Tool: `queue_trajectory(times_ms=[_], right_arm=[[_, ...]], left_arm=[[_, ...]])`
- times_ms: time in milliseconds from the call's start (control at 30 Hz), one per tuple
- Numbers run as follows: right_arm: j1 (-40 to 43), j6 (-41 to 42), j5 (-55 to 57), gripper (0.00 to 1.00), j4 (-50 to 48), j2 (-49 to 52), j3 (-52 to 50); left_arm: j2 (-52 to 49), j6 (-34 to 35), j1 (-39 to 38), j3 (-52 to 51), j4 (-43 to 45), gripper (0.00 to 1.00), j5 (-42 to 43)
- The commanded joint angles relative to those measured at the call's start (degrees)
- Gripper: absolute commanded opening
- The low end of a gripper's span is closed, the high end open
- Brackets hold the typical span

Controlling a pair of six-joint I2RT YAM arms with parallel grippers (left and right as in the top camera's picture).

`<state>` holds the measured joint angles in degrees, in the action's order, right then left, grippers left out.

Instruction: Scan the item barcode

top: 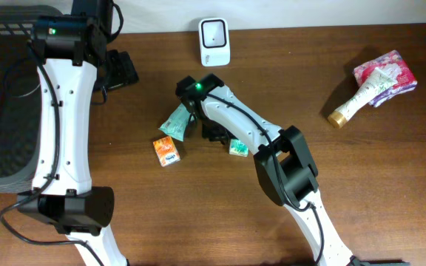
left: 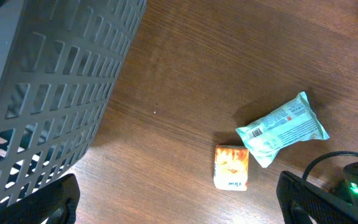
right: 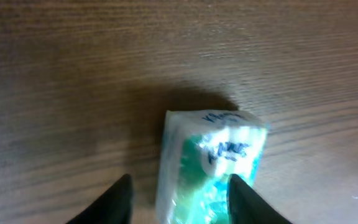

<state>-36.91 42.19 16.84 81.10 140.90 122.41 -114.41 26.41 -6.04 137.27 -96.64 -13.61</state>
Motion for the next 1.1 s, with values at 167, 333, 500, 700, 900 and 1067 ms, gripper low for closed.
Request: queue_trajectory(times_ms=[167,333,500,700,900,1067], right_arm=[[0.0,-6.3,-2.0,0.04,-1.2,-0.4,-3.6],[10.7,-27.1,-31.0,0.04,0.7,-5.6,2.8],[22.7,-48.0,-66.6,0.04,1.1,-6.4,-0.4],[30.4,-47.7,-63.8,0.31,-5.1,-6.4,-15.5],[39.1,-48.1,-55.2,0.44,3.1,-7.3,-12.2],[26.4,-53.5,-58.5,0.39,3.2,-9.4,-11.8]], left_arm=[[1.6,0.1,-0.2,0.6,-0.1,0.99,-0.6],[1.6,0.1,-0.2,0.6,-0.1,0.99,-0.6],[1.6,0.1,-0.2,0.6,-0.1,0.99,-0.6],[1.6,0.1,-0.2,0.6,-0.1,0.99,-0.6],[1.6,0.1,-0.2,0.6,-0.1,0.99,-0.6],[1.6,0.1,-0.2,0.6,-0.1,0.99,-0.6]])
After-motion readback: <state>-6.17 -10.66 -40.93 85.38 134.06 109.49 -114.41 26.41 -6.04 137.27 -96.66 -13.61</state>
